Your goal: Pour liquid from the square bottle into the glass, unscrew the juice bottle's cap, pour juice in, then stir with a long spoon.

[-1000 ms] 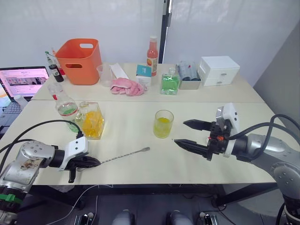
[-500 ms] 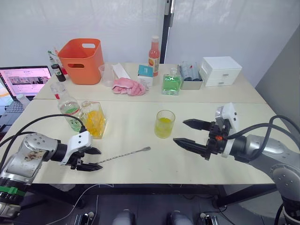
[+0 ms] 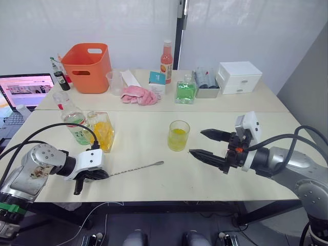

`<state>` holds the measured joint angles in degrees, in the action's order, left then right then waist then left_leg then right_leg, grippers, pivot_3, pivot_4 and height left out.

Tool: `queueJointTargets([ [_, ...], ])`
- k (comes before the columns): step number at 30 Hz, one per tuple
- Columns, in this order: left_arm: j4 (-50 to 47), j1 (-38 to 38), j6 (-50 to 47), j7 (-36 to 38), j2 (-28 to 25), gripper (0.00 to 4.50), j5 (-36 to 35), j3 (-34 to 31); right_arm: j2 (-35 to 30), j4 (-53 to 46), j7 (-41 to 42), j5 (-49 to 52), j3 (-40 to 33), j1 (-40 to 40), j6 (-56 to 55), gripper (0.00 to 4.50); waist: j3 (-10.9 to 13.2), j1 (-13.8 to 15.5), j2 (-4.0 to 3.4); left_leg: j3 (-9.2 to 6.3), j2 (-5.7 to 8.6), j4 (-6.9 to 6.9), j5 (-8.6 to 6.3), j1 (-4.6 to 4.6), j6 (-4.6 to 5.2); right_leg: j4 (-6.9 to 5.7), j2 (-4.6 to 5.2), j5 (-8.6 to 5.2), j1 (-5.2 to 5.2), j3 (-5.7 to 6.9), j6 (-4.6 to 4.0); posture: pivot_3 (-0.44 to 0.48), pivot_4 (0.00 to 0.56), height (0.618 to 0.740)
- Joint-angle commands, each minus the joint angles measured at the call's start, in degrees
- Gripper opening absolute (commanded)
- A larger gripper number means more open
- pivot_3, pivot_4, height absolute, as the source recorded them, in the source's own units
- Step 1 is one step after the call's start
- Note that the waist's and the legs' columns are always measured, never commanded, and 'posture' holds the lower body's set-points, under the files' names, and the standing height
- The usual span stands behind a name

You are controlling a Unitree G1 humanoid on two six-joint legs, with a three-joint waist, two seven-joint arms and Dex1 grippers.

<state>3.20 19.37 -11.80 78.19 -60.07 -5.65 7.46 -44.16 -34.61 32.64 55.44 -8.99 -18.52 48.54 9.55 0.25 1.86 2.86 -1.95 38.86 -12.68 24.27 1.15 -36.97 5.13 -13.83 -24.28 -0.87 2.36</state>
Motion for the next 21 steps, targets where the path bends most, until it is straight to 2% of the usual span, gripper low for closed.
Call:
queueJointTargets([
  [1, 0.4, 0.4, 0.8, 4.5, 0.4, 0.04, -2.7, 0.6, 0.2, -1.3, 0.0, 1.0, -0.8, -1.0, -0.2, 4.50, 0.0, 0.1, 0.00, 0.00, 0.01, 0.01, 0.00, 0.01, 0.00, 0.00, 0.01, 0.00, 0.00, 0.00, 0.00, 0.000, 0.150, 0.715],
  [5, 0.3, 3.2, -3.1, 11.0, 0.0, 0.04, -10.5, -2.7, 0.1, -1.2, -0.5, 0.8, -0.9, 0.1, 0.1, 4.50, 0.0, 0.2, 0.03, -0.01, 0.01, 0.02, 0.00, 0.08, 0.00, 0.01, 0.00, -0.01, -0.04, 0.01, 0.02, 0.000, 0.150, 0.715],
  [10, -6.0, 7.2, -21.4, 13.3, 0.3, 0.04, -26.9, -8.5, 0.1, -0.1, -0.6, 0.5, -2.4, 3.0, -0.3, 4.50, 0.1, 0.3, 0.16, -0.13, 0.01, 0.12, 0.00, 0.16, 0.00, -0.02, -0.03, -0.02, -0.03, 0.04, 0.05, 0.000, 0.150, 0.715],
  [14, -9.7, 8.0, -31.1, 7.0, 4.0, 0.04, -34.9, -12.4, 0.9, 0.7, 0.2, 1.1, -3.3, 6.6, -0.9, 4.50, 0.1, 0.2, 0.14, -0.19, 0.04, 0.09, 0.00, 0.08, 0.01, -0.03, -0.03, -0.04, 0.04, 0.00, 0.12, 0.000, 0.150, 0.715],
  [19, -17.4, 7.6, -39.9, -7.1, 13.6, 0.04, -44.4, -16.6, 6.0, -1.1, -2.9, 11.0, -2.6, 4.7, 0.6, 4.50, 0.1, -0.1, 0.16, -0.46, 0.03, 0.14, 0.00, 0.08, 0.00, -0.11, -0.06, -0.04, 0.05, -0.01, 0.13, 0.000, 0.150, 0.715],
  [21, -20.0, 6.6, -41.0, -11.2, 16.1, 0.04, -46.1, -17.6, 10.0, -0.8, -7.2, 16.5, -2.2, 2.2, 0.1, 4.50, 0.1, -0.5, 0.16, -0.66, 0.04, 0.14, 0.00, 0.08, 0.00, -0.13, -0.06, -0.04, 0.05, -0.03, 0.13, 0.000, 0.150, 0.715],
])
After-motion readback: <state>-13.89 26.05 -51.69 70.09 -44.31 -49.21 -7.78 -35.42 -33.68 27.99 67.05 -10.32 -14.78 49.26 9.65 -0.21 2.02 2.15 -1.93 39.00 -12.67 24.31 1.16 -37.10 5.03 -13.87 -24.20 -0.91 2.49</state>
